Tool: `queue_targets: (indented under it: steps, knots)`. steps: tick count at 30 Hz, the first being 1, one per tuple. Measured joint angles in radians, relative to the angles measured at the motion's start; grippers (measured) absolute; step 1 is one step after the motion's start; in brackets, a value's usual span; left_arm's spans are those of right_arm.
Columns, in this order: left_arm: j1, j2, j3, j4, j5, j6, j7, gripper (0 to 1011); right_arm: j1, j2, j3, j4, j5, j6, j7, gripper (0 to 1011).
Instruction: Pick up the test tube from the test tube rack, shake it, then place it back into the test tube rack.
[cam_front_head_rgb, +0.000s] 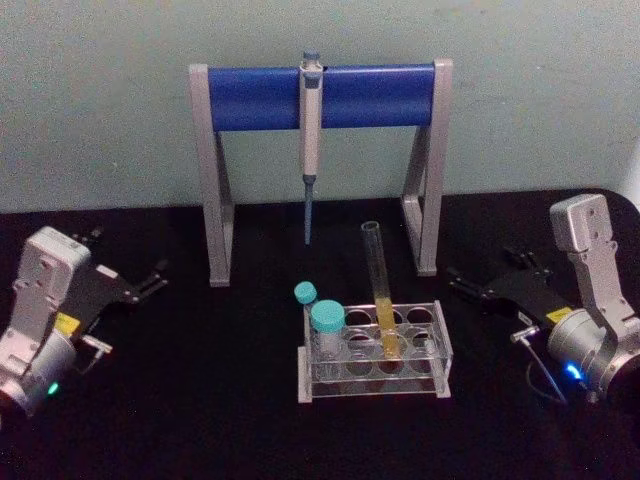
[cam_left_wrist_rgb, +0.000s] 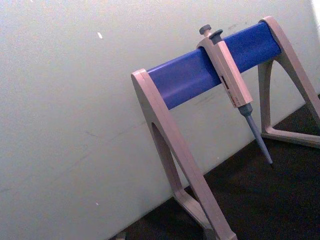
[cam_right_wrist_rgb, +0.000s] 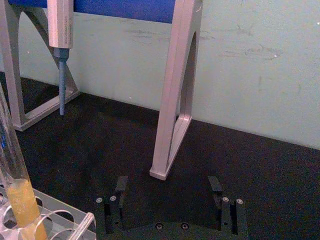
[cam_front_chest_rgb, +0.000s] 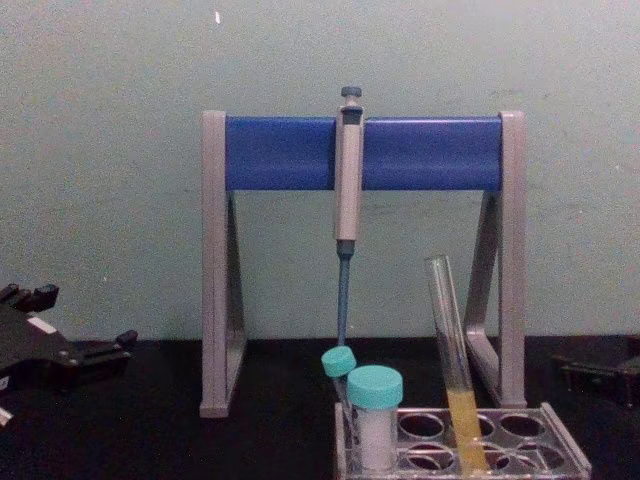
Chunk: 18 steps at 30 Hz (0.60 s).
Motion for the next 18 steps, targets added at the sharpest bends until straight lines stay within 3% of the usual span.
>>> queue_targets:
  steps: [18]
  knots:
    - [0.0,0.0,0.0,0.0,0.0,0.0,0.0,1002,0.0,0.0,0.0,0.0,-0.001,0.0,-0.001,1000]
